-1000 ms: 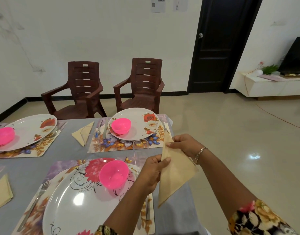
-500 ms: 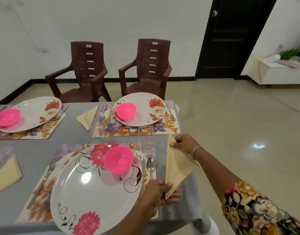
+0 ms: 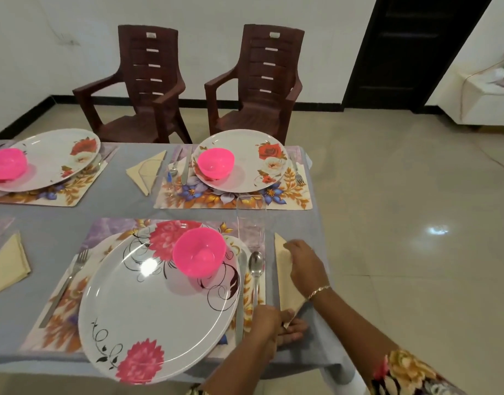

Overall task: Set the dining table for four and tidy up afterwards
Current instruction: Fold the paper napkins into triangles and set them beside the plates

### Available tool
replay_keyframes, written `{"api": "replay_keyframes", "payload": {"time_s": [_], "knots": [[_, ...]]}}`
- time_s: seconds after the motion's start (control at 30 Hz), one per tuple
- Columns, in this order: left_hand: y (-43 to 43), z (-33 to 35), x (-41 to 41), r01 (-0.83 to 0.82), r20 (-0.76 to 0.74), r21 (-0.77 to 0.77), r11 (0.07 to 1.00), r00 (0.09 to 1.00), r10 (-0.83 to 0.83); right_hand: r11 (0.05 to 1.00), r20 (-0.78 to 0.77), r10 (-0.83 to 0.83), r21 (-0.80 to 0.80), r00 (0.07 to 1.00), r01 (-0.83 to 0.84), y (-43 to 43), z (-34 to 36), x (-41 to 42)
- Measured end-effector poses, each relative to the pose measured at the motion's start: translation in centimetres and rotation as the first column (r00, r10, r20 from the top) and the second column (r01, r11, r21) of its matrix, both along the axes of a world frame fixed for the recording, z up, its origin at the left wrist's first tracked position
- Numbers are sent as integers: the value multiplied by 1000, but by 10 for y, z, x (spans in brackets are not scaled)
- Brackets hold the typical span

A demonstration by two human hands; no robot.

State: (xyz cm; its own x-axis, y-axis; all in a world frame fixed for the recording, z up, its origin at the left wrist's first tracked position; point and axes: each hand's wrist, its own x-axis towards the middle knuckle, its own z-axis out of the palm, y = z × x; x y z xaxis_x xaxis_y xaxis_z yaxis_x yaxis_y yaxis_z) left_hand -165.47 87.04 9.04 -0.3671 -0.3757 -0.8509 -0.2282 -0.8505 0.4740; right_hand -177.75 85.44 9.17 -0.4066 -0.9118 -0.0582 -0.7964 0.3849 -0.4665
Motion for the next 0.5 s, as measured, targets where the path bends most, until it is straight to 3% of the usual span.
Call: {"api": "replay_keyframes", "payload": {"time_s": [0.13, 0.23, 0.37, 0.4, 0.5], "knots": [[-1, -2, 1, 29, 69, -43, 999, 997, -26, 962, -13, 210, 181, 978, -204, 17, -27, 20], [-1, 1, 2, 86, 105, -82, 993, 991, -77, 945, -45, 219, 260, 975, -200, 16, -37, 19], [-4, 6, 9, 239, 129, -81, 968, 965, -228, 935, -202, 237, 313, 950, -166, 12, -40, 21], [-5, 7, 11, 287, 130, -66, 956, 952, -277, 914, -173, 259, 362, 950, -183, 13, -36, 21], [-6, 14, 23, 442, 136, -46, 896, 891, -432, 923, -98, 288, 294, 952, -249, 16, -42, 19]]}}
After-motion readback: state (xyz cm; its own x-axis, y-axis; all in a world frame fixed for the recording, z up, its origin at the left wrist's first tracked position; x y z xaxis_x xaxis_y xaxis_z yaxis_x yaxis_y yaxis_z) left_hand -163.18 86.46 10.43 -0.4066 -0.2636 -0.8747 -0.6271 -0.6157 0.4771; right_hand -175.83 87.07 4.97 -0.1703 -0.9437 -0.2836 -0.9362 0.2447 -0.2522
